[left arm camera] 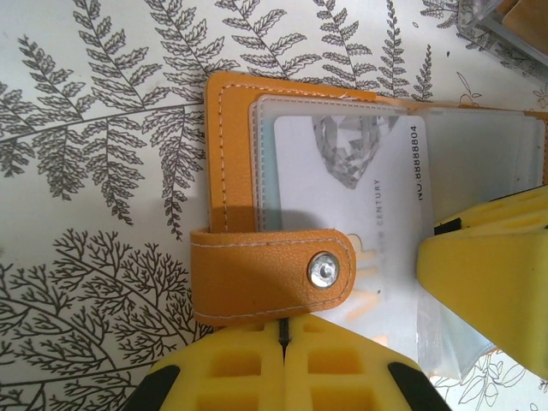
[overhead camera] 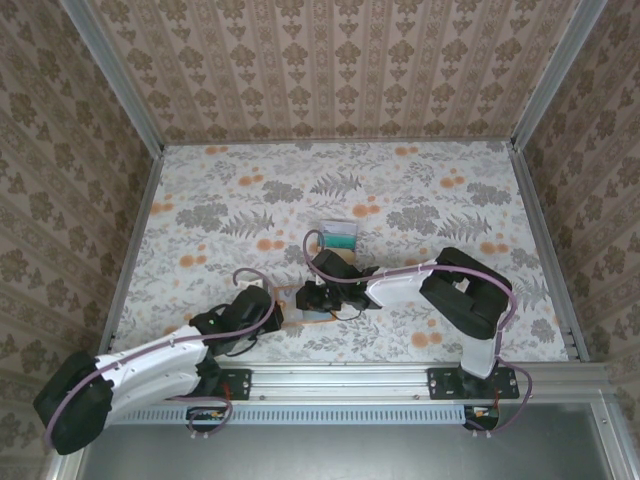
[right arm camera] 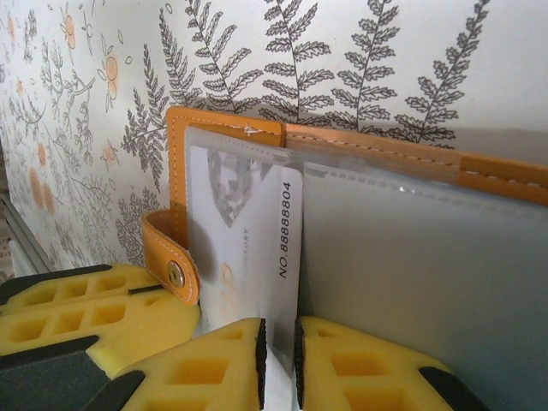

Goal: Take the credit cards out of the card holder

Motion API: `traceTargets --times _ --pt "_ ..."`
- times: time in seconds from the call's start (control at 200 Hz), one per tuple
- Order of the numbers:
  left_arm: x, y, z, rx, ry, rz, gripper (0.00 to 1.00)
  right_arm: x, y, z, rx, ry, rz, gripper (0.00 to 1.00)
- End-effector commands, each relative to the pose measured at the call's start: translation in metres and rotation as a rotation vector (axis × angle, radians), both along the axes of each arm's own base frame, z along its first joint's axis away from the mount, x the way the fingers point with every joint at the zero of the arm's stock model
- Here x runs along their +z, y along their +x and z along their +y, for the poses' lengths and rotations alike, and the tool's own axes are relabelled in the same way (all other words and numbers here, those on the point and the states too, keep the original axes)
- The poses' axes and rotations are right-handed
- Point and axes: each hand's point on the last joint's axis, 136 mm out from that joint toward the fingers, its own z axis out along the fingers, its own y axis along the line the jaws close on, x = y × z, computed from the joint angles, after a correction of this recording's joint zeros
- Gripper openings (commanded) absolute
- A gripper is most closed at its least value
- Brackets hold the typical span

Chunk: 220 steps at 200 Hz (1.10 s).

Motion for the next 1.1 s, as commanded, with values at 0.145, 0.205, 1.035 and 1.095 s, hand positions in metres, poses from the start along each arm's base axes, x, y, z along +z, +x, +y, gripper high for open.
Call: traceTargets --times 0.145,0.205,1.035,1.095 --pt "-0.014 -0.009 0.010 -0.007 0.057 0.048 0.00 -0.016 -0.001 -0.006 -0.026 -0.019 0.033 0.07" --pt "-0.015 -0.009 0.012 -0.003 0.062 0.050 0.00 -0.015 -0.001 -0.010 -0.033 -0.021 0.029 0.05" --pt "0.007 -0.005 0.012 -0.005 0.049 0.004 0.00 0.045 0.003 -0.077 -0.048 -0.113 -0.136 0.00" --pt "0.014 -0.003 0.011 -0.010 0.041 -0.011 0.00 0.056 0.003 -0.082 -0.028 -0.133 -0.169 0.00"
